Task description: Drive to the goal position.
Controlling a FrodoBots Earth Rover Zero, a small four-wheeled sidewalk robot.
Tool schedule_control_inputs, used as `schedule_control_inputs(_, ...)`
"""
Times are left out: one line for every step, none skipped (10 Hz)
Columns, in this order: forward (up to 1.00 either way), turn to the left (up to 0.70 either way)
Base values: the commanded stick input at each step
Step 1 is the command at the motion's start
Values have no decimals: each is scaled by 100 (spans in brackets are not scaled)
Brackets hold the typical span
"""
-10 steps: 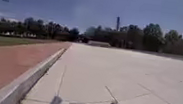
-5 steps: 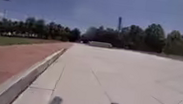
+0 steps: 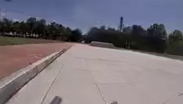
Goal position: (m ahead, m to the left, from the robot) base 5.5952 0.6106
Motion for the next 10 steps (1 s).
schedule_control_inputs(100,23)
schedule_control_inputs(100,6)
schedule_control_inputs(100,0)
schedule_control_inputs(100,0)
schedule_control_inputs(100,0)
schedule_control_inputs(100,0)
schedule_control_inputs(100,0)
schedule_control_inputs(100,0)
schedule_control_inputs(100,0)
schedule_control_inputs(100,0)
